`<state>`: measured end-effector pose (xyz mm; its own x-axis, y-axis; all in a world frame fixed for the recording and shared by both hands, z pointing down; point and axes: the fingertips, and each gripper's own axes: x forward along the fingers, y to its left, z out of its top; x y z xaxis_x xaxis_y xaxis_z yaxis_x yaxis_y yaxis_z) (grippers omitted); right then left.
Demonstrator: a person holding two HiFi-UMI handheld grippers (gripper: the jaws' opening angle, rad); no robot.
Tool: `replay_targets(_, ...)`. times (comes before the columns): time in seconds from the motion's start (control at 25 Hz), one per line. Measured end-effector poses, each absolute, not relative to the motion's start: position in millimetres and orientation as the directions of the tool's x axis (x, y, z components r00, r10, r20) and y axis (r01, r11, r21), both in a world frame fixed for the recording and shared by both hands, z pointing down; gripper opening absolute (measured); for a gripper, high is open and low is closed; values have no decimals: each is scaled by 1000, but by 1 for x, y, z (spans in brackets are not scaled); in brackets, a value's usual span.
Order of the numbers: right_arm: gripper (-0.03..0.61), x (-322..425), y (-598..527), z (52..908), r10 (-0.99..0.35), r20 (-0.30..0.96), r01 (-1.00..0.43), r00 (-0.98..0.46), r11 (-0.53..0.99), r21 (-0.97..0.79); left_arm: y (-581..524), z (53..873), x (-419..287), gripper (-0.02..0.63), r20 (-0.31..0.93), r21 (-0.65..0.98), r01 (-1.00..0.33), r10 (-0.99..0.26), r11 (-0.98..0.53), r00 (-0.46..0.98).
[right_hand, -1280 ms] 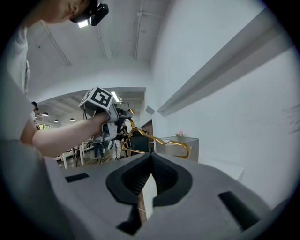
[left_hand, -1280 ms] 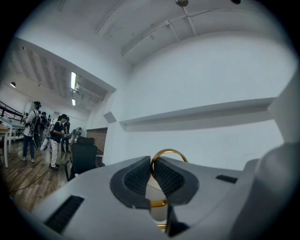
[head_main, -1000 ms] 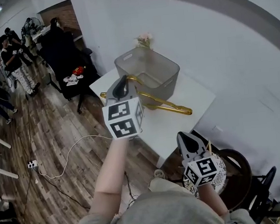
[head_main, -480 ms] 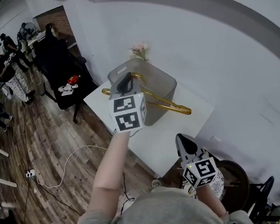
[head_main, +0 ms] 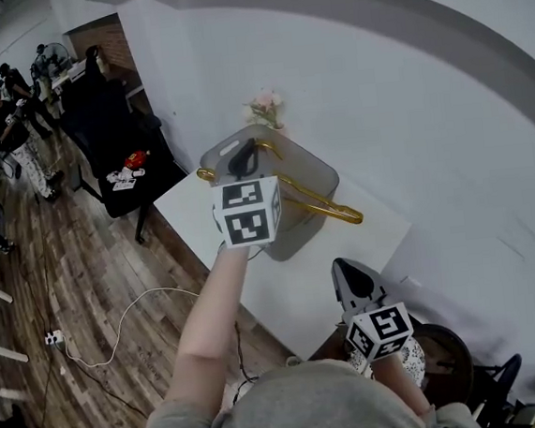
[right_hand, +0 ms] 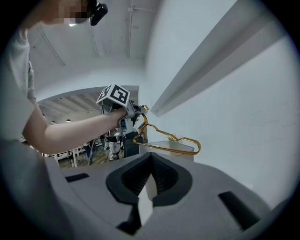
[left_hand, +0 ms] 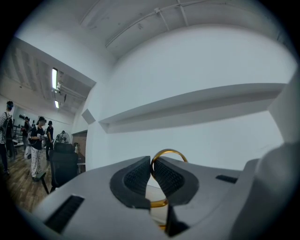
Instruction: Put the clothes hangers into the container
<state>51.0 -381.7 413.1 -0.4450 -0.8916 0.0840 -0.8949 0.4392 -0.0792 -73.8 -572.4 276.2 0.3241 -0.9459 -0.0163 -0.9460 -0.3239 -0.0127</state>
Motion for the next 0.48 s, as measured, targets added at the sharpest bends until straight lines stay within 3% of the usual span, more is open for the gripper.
replay_targets(0.48, 0, 60, -416, 421, -893, 90, -897, -440, 433, -90, -611, 291, -62, 23, 2, 3, -938, -938, -346, 346)
